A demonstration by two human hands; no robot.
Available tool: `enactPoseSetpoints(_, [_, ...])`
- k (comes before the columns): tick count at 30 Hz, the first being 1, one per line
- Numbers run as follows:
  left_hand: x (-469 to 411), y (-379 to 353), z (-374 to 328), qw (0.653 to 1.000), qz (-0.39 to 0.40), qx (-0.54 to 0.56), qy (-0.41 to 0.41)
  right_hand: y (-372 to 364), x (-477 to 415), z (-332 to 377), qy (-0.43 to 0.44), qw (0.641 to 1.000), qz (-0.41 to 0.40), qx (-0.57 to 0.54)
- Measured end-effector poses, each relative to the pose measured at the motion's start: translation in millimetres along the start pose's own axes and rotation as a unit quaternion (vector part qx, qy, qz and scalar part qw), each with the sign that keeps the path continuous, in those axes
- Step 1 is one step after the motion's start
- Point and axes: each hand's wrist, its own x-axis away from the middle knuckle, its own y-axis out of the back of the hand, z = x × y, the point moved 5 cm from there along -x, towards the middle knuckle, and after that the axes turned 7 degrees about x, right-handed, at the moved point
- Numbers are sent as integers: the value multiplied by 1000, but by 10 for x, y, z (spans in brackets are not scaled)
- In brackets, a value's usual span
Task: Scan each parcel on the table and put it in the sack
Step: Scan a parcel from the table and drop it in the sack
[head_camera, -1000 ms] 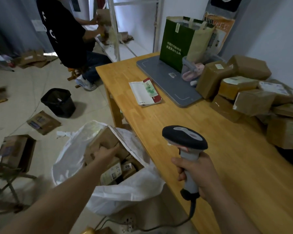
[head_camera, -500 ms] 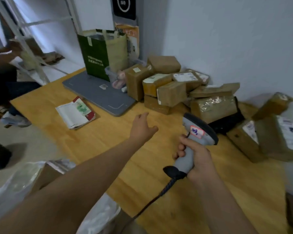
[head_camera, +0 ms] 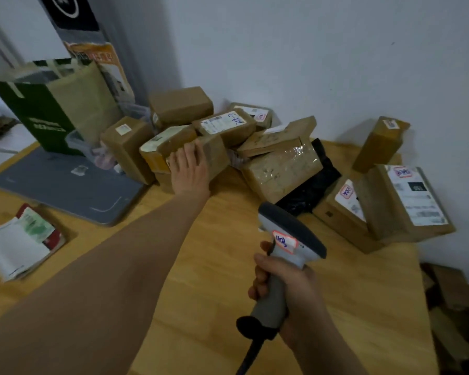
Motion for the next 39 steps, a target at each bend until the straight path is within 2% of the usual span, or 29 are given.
enactPoseSetpoints(3, [25,125,15,998,-9,60,10,56,-35,3,2,1000,2,2])
enactPoseSetpoints(5, [157,276,105,979,-7,194,58,28,-32,-9,-3,1000,16,5])
enactPoseSetpoints(6, [253,300,192,954,-1,285,94,2,-25,-22,-6,1000,22,5])
enactPoseSetpoints(7, [386,334,267,911,13,392,129,-25,-17,-38,-11,1000,24,4])
enactPoseSetpoints(8, [540,325,341,847,42,505,162,-51,-9,-54,-14,1000,23,3])
enactPoseSetpoints(10, [882,351,436,686,111,690,204,-97,11,-83,-14,1000,13,1])
enactPoseSetpoints(11, [1050,372,482,615,143,744,219,-116,19,-100,-13,1000,5,0])
enactPoseSetpoints(13, [1369,389,606,506,195,802,251,-158,39,-152,-18,1000,-9,0])
enactPoseSetpoints(15, [1645,411,737,442,232,824,268,-241,82,-228,-31,999,-6,15])
enactPoseSetpoints(17, [1871,431,870,415,263,830,263,-373,162,-324,-43,998,18,49])
enactPoseSetpoints(19, [2057,464,1019,401,270,835,262,-520,272,-427,-48,994,53,80])
enactPoseSetpoints(21, [2191,506,1178,405,263,833,270,-644,379,-497,-42,990,80,109])
enactPoseSetpoints(25, [2326,663,1549,502,221,800,242,-833,532,-581,-26,981,99,162])
enactPoseSetpoints(29, [2439,878,1773,531,192,797,213,-1002,658,-658,2,970,108,216])
enactPoseSetpoints(31, [2489,946,1833,577,202,770,183,-1082,721,-705,20,962,117,244])
enactPoseSetpoints(34, [2552,1009,1876,665,211,697,166,-1194,823,-794,38,946,136,291])
enactPoseSetpoints(35, [2570,1013,1911,677,201,686,177,-1226,854,-828,42,942,142,303])
enactPoseSetpoints(39, [2674,1009,2141,687,130,682,216,-1283,947,-885,86,937,135,310])
